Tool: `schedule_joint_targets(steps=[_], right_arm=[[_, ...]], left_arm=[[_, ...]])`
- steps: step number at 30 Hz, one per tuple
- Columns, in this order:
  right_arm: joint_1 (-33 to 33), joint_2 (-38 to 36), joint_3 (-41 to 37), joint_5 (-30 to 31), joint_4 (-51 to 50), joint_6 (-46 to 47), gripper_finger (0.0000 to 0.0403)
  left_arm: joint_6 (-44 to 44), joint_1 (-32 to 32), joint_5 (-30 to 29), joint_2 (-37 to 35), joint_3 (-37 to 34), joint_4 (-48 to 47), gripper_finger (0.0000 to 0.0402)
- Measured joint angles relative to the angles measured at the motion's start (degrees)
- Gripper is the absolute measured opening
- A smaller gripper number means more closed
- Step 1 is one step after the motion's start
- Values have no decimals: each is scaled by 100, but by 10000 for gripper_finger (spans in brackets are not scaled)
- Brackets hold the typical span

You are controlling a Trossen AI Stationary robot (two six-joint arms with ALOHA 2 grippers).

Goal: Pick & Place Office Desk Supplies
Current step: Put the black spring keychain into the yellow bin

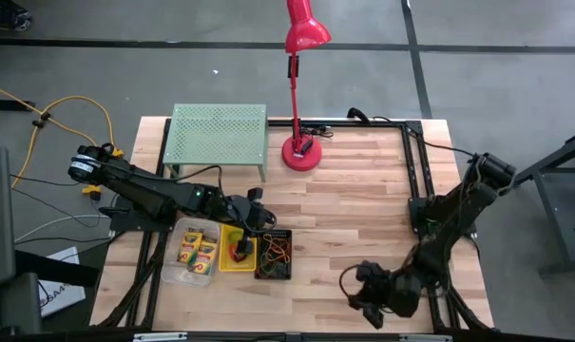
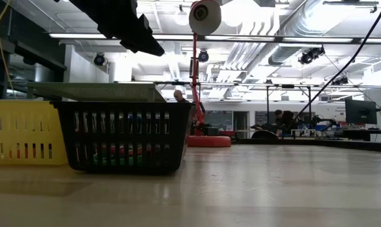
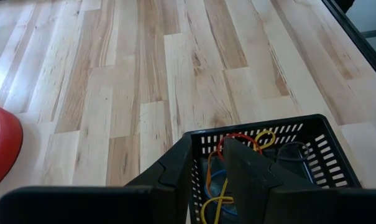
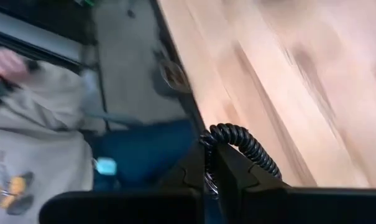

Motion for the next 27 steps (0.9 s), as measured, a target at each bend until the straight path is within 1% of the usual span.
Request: schedule_joint_targets(steps=[2, 5, 10, 14, 20, 27], right_arm=[[-134, -52, 0, 72, 341, -448, 8], [-282, -58, 2, 82, 684, -856, 8], [-418, -58, 2, -56, 750, -1061, 8], [-606, -58, 2, -62, 810, -1472, 9], [-1187, -58, 2, -59, 1002, -2337, 9], [-1985, -58, 2, -60, 1495, -3518, 9]], left_arm=[[0, 0, 0, 0, 0, -1, 89], [0, 0, 2, 0, 0, -1, 89], [0, 0, 2, 0, 0, -3, 89], [0, 0, 4, 0, 0, -1, 89], [0, 0, 4, 0, 0, 6, 89], [100, 0, 2, 0, 0, 149, 89]])
